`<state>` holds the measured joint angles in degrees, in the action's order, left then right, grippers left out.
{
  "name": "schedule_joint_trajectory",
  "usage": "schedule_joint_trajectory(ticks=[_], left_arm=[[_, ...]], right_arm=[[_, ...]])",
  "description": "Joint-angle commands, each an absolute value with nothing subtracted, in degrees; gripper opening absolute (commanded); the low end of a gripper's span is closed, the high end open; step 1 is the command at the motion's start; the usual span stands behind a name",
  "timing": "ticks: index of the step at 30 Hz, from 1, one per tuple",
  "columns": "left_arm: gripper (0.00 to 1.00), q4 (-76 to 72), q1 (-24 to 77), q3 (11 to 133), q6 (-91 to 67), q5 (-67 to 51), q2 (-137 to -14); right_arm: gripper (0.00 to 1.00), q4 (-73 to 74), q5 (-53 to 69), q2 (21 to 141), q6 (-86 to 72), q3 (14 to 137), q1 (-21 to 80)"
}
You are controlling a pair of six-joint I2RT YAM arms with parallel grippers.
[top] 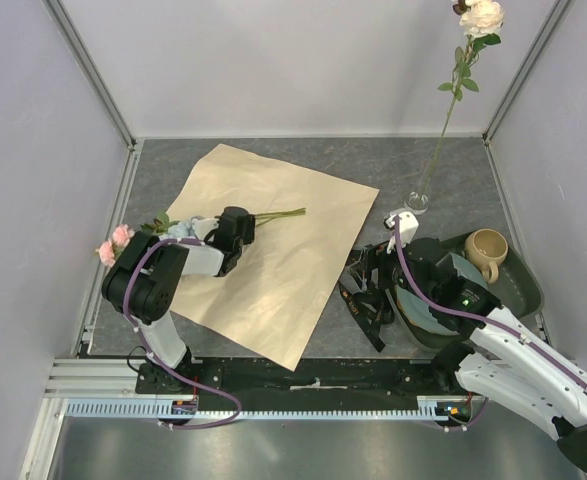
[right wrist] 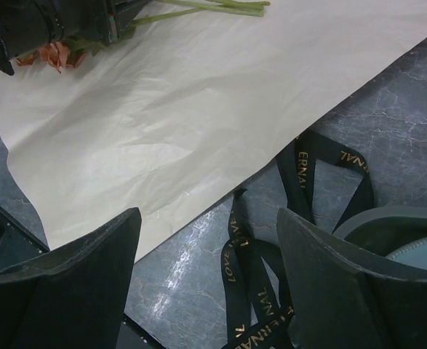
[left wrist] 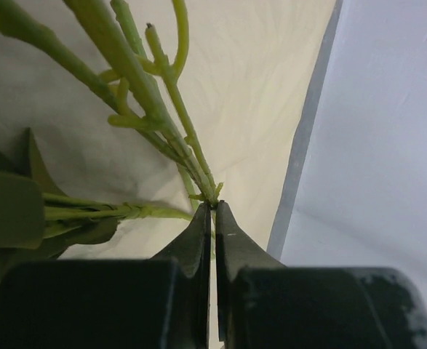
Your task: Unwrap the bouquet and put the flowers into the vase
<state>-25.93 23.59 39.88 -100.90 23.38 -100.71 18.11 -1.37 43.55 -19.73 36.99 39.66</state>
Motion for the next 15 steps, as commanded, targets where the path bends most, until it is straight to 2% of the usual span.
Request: schedule_joint_trajectory(ticks=[1,7,15], left_arm=[[0.02,-31.63,23.64,39.55,-96.07,22.95,-97.4],[0.02,-31.47,23.91,38.5,-92.12,16.37,-89.58],[0.02,-27.26,24.52,35.43,-80.43,5.11,-73.16]], right_arm=[[0.83,18.1,-3.6,43.33,-18.99,39.2,39.99],[0.83,18.72,-5.8,44.12,-18.98,40.16,39.99],[0.83,18.63,-6.5,50.7,-18.72,46.57,39.99]])
